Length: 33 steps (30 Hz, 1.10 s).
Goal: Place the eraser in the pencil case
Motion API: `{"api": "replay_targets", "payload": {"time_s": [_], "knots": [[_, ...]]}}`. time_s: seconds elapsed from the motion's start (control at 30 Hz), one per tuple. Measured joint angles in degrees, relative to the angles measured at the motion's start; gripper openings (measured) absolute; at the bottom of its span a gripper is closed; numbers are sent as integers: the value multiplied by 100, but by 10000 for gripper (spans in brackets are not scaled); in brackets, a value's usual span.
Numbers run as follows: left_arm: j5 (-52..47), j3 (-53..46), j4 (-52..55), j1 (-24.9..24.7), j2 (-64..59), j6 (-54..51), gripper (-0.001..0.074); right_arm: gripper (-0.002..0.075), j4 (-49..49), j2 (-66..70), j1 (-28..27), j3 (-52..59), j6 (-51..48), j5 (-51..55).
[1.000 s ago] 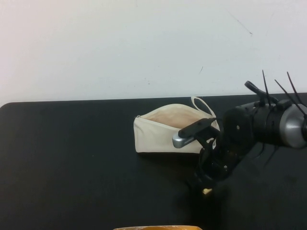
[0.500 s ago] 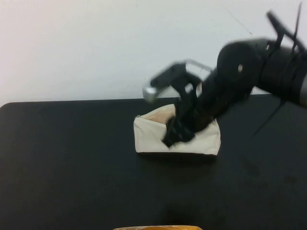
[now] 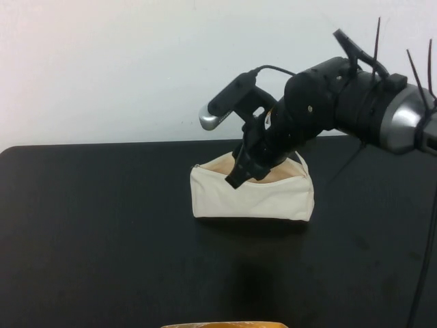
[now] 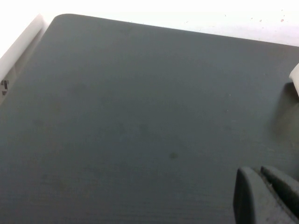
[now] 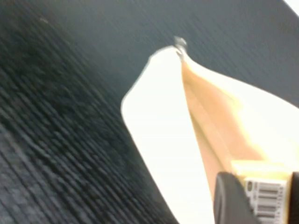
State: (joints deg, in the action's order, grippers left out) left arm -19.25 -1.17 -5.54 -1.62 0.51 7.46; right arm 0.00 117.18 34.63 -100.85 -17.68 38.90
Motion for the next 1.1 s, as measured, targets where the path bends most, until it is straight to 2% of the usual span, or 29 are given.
{"api": "replay_targets", "payload": {"time_s": [0.1, 0.17, 0.3, 0.37, 0.57, 0.63, 0.83, 1.1], "knots": [[0, 0, 0, 0, 0, 0, -1, 349, -364, 9, -9, 0, 270, 0], [0, 0, 0, 0, 0, 0, -1, 395, -512, 9, -9, -11, 381, 10], [0, 0, 0, 0, 0, 0, -1, 403, -563, -175, -9, -11, 432, 255], [0, 0, 0, 0, 0, 0, -1, 362, -576, -385, -9, -11, 447, 454], [0, 0, 0, 0, 0, 0, -1, 81, -822, -1391, -9, -11, 466, 1341], [0, 0, 0, 0, 0, 0, -1, 34, -831, -1719, -9, -11, 477, 1655], [0, 0, 0, 0, 0, 0, -1, 2, -831, -2461, -9, -32, 612, 2314], [0, 0, 0, 0, 0, 0, -1, 0, -831, -2425, -9, -32, 614, 2475]]}}
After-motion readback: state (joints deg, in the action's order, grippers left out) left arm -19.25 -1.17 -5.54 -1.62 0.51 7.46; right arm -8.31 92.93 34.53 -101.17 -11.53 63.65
